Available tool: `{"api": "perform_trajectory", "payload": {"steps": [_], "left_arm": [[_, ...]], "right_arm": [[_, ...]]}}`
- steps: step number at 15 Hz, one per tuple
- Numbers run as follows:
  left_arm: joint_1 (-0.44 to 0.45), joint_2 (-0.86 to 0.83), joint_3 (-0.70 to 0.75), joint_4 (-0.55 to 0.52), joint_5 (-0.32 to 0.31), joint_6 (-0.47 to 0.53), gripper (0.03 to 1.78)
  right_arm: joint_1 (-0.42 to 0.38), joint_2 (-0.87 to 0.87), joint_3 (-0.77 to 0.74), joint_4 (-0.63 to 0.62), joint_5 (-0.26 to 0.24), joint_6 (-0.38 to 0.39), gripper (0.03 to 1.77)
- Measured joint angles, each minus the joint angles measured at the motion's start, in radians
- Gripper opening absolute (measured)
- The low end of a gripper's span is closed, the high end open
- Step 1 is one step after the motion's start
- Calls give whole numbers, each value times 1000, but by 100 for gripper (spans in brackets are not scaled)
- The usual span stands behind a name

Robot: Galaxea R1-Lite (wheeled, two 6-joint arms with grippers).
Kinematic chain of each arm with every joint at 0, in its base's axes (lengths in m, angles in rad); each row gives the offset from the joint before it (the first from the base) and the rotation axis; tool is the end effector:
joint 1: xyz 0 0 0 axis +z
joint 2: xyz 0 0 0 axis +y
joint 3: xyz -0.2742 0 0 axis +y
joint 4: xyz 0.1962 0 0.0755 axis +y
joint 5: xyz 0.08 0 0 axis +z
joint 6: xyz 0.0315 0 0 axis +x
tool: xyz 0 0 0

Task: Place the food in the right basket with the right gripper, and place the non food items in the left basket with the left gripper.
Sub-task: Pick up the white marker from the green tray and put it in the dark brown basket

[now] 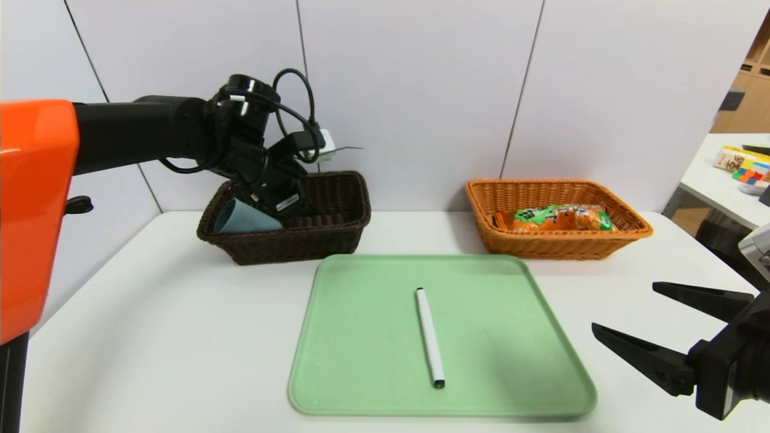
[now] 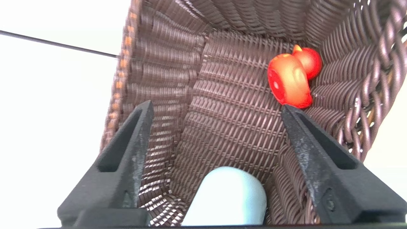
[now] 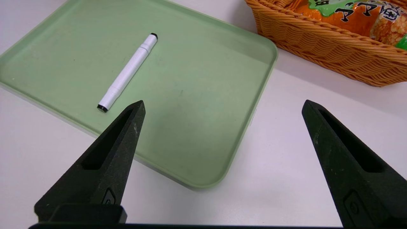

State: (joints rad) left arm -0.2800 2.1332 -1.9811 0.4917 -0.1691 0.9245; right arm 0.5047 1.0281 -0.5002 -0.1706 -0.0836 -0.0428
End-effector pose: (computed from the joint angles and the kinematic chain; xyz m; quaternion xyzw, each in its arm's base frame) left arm 0.4218 -0.1268 0.2102 0.4281 0.1885 -0.3299 0.8199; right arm 0.1503 0.0800 0.1622 -0.0721 0.1656 0.2093 0.9610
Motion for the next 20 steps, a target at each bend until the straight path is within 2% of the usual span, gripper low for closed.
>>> {"api": "perform_trajectory", "payload": {"steps": [5,12,16,20], "left_arm": [[-24,-50,1,9,0,-5,158],[-116,-176,3,25,0,-37,166],[-170,-260,4,98,-4,-100,167],[-246,-351,7,239,-4,-136,168]], "right_arm": [[6,-15,0,0,-2,-2,170],[6,-35,10,1,-2,0,170],[6,-43,11,1,-3,-1,170],[5,-53,9,13,-5,-1,170]]}}
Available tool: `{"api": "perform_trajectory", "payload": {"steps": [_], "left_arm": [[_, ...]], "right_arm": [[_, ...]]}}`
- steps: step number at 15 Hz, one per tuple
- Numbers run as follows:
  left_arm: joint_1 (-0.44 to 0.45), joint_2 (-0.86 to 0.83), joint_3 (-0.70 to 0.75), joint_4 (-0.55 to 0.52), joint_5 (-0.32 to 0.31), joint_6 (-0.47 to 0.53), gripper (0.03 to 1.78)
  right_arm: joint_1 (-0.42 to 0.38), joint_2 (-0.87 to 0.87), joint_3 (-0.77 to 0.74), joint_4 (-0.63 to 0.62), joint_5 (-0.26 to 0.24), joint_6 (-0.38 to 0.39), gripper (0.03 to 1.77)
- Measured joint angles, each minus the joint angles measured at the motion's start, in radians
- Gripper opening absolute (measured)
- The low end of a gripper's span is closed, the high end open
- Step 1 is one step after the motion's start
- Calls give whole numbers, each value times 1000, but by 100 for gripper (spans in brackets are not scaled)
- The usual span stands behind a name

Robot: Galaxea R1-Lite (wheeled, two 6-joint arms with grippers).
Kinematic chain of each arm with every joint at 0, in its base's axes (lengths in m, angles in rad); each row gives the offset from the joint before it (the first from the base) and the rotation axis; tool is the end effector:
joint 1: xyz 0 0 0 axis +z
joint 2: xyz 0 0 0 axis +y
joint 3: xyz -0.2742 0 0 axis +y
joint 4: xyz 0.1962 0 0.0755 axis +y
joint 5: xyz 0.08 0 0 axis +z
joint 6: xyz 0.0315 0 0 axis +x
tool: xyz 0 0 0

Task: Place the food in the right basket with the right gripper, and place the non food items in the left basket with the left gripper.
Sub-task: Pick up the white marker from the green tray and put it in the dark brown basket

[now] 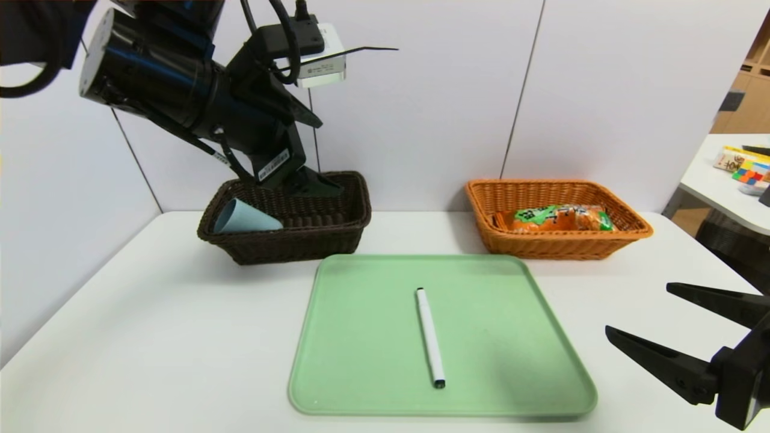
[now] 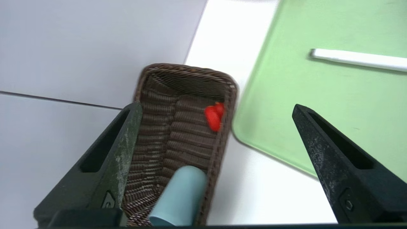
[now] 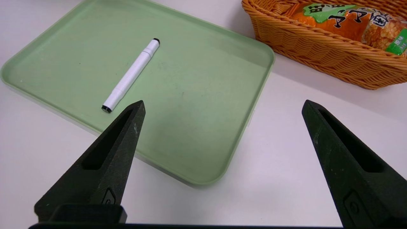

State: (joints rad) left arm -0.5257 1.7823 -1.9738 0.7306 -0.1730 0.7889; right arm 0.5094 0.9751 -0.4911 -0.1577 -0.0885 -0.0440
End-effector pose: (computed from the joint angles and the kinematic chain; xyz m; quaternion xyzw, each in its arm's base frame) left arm 0.2837 -0.1708 0.3226 0.3912 0.1152 -0.4053 0.8182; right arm 0.1414 0.0758 0.1668 -0.0691 0.1507 0.2095 0.9637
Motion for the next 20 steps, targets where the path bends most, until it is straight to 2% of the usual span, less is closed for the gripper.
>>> {"api": "perform_trajectory", "payload": {"steps": [2,5,7,11,17,20], "left_arm": [[-67,-37,0,45,4,-71,169],[-191,-76,1,114,17,-240,169],[-281,-87,2,120,64,-393,169],[-437,-77,2,106,199,-681,169],[-510,5,-1,87,326,-989,169],[-517,63,-1,94,356,-1112,169]], "right_arm": [[0,-4,1,-4,0,0,170],[0,-11,0,-1,-8,0,170],[-1,-16,1,-3,-10,0,170],[-1,-19,0,-3,-9,0,170],[0,-25,0,3,-10,0,170],[-1,-36,2,7,-11,0,170]]}}
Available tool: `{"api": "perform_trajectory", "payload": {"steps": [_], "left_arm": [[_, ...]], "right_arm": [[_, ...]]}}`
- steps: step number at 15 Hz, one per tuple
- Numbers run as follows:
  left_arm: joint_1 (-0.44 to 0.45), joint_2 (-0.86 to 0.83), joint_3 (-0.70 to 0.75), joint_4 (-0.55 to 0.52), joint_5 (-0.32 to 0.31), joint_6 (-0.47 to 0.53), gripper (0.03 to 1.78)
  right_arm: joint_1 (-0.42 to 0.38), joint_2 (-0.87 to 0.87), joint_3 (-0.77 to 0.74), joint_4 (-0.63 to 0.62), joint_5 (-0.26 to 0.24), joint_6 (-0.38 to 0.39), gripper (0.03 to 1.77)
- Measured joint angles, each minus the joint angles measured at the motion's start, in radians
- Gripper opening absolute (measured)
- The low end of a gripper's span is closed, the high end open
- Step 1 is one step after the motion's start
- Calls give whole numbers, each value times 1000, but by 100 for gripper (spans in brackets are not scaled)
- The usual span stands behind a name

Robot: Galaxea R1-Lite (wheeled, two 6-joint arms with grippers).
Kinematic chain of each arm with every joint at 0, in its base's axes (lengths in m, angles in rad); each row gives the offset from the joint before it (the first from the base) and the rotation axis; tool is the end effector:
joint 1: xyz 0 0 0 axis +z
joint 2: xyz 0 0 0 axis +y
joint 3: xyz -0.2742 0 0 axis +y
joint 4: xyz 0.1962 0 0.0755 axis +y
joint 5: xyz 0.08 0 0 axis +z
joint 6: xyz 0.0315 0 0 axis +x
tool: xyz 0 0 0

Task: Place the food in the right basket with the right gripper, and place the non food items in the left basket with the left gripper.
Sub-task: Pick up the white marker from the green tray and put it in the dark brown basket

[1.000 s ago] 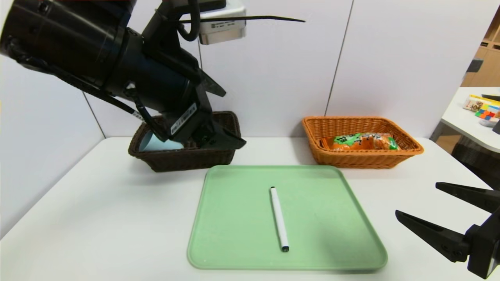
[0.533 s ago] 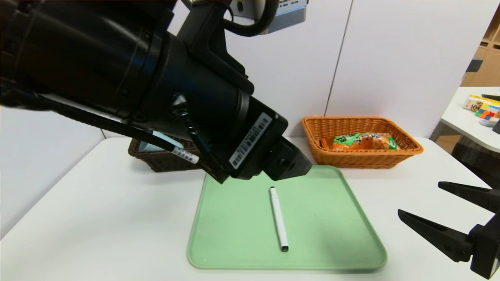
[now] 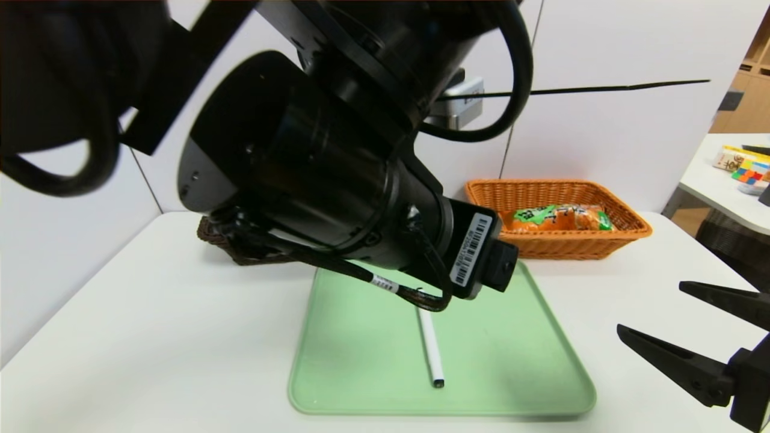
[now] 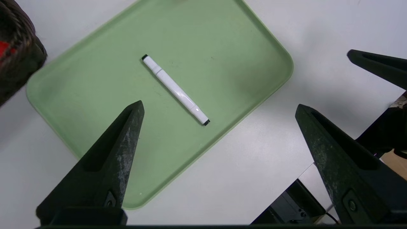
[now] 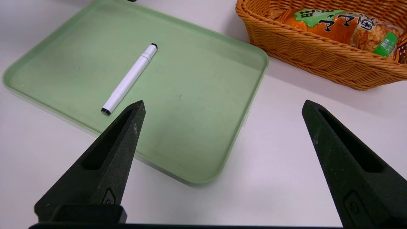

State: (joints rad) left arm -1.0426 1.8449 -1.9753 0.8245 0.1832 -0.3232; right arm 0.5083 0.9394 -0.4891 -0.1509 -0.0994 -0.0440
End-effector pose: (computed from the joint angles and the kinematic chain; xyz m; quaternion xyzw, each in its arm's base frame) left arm 0.1784 -0.2944 0.2933 0.0556 0.3376 -0.3419 0.8752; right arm 0.1361 0.0722 0.1711 -0.0659 0.1379 0.2038 0.9670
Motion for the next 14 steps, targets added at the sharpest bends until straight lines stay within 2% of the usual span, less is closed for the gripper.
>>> {"api": "perform_trajectory", "payload": {"steps": [5,14], "left_arm": [[4,93,-1,41,28,-151,169],[23,222,0,111,36,-303,169]], "right_arm": [[-6,-26,9,7,1,0,170],[-9,-44,17,7,0,0,170]]}}
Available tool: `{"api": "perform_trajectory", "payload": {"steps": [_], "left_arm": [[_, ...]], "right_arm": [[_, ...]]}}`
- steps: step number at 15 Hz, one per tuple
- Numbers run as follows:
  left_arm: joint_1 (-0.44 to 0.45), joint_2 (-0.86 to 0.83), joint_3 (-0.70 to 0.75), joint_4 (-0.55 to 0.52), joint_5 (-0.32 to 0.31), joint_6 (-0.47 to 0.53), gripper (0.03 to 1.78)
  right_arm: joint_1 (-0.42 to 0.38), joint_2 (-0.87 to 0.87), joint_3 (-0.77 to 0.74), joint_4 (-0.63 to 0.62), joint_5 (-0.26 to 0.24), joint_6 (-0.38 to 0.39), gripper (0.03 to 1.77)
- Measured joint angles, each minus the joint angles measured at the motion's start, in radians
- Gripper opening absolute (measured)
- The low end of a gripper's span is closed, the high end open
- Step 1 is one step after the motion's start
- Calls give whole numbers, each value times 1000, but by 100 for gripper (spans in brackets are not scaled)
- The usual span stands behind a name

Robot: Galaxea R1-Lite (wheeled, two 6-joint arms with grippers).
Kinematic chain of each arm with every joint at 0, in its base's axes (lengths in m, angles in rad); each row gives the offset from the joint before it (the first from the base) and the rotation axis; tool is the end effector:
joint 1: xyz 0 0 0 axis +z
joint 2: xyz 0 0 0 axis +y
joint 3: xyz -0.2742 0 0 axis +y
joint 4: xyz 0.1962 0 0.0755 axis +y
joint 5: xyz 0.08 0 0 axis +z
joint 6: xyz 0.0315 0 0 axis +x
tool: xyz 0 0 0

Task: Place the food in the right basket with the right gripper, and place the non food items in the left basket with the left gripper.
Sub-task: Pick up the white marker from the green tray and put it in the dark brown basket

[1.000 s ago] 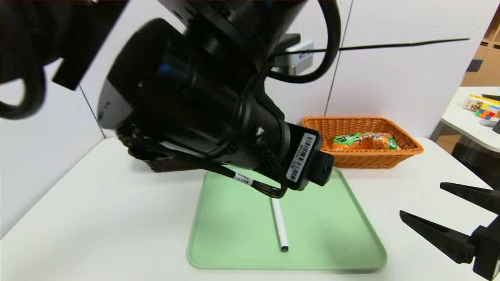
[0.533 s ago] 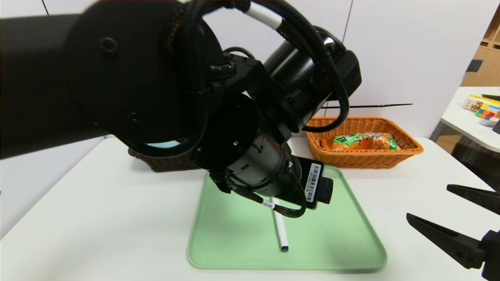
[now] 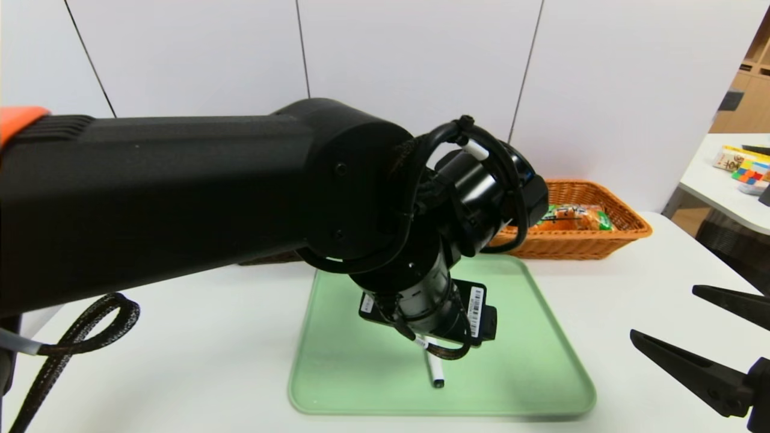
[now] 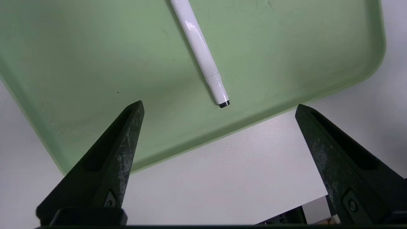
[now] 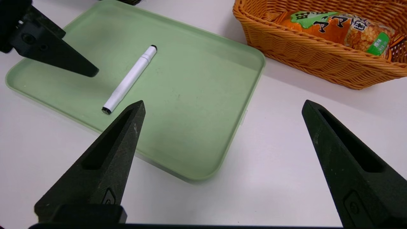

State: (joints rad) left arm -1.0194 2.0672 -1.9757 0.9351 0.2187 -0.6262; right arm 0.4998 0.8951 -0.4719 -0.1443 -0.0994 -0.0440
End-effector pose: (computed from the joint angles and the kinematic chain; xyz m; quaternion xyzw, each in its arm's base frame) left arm 0.2102 -0.3288 0.2036 0.0240 0.4851 -0.1998 0.8510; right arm 0.1292 0.0670 0.1716 -0.0624 0.1284 0.1998 0.9694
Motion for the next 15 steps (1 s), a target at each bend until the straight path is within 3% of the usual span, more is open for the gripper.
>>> {"api": "perform_trajectory", "payload": {"steps": [11,15], "left_arm": [[7,102,-4,-37,5,-17,169],[32,142,-5,-74,59,-23,169]], "right_arm": [[-1,-24,5,29,0,0,170],[0,-42,12,38,0,-1,170]]}}
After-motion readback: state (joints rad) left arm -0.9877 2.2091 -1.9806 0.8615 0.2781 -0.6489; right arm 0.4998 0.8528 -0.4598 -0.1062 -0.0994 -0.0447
